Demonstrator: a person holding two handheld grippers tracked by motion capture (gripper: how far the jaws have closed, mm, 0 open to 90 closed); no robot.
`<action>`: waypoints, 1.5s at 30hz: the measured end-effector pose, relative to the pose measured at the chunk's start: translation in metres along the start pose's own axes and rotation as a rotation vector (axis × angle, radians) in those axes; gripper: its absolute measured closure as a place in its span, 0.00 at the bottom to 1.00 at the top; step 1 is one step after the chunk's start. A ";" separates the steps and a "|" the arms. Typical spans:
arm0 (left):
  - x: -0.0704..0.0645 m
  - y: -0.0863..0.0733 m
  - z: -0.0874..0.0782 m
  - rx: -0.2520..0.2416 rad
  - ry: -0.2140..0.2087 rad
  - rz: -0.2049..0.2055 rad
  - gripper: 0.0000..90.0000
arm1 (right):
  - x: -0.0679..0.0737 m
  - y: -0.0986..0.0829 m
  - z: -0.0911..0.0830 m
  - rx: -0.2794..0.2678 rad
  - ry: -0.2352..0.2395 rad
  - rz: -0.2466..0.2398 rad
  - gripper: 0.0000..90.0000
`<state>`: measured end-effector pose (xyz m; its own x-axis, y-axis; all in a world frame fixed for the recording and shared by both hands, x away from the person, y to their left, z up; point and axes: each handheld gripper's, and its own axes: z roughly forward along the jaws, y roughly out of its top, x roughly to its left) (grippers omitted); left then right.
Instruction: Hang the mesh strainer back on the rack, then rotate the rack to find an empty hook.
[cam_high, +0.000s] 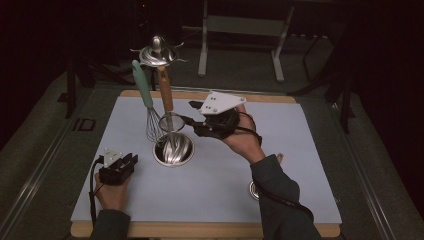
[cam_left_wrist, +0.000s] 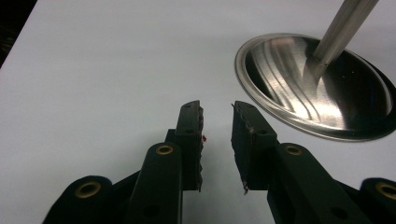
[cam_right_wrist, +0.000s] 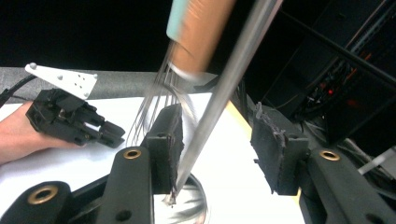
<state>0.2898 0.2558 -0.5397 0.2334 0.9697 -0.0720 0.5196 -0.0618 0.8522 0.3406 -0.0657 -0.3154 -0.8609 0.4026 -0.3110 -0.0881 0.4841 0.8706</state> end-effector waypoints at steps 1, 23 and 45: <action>0.000 0.000 0.000 0.001 0.000 0.000 0.82 | -0.001 -0.003 -0.002 0.001 0.000 0.010 0.59; 0.000 0.000 0.000 -0.002 0.003 0.000 0.81 | -0.025 -0.053 -0.030 0.070 -0.069 0.158 0.64; 0.000 -0.001 -0.002 -0.011 0.005 0.000 0.81 | -0.044 -0.106 -0.060 0.117 -0.102 0.309 0.79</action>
<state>0.2882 0.2558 -0.5394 0.2293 0.9709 -0.0695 0.5102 -0.0591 0.8580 0.3574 -0.1814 -0.3714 -0.7829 0.6169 -0.0807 0.2322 0.4101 0.8820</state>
